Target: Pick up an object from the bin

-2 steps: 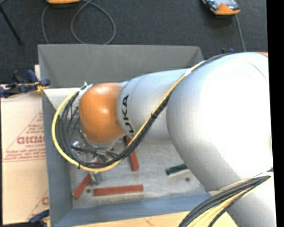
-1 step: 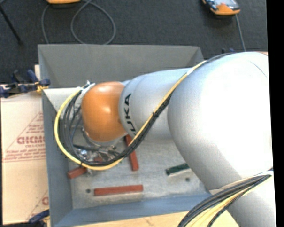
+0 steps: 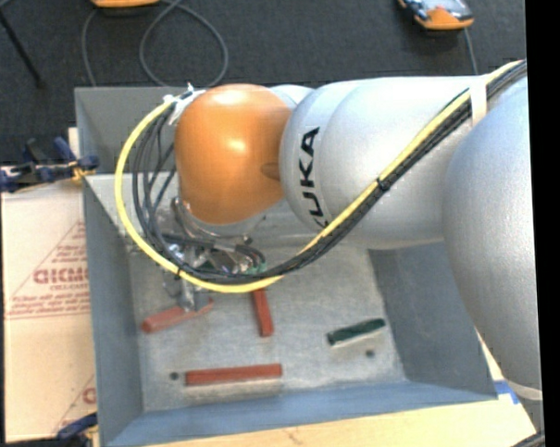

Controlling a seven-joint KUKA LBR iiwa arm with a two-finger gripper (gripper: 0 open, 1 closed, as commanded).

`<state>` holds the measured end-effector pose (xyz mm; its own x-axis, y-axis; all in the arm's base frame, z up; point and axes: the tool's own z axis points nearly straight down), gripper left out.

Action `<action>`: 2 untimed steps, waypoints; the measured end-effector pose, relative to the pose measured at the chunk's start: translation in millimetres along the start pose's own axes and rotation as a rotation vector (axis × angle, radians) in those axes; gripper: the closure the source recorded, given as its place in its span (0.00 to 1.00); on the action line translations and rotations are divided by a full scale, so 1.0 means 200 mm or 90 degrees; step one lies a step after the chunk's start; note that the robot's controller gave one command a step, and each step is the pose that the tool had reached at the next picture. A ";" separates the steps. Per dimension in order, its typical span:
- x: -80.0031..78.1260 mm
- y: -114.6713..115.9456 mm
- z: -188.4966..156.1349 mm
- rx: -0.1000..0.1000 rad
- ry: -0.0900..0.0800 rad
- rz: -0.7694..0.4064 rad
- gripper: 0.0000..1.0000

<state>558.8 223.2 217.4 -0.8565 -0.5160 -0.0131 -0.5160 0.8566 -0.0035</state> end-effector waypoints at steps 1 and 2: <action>0.01 0.00 0.03 -0.001 0.006 0.000 0.00; 0.32 0.08 0.61 -0.002 0.012 0.158 0.00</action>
Offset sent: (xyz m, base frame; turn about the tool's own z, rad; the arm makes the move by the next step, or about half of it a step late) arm 0.0000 0.0000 0.0000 0.0000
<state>497.6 204.1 95.0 -0.9569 -0.2905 0.0050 -0.2905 0.9569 0.0007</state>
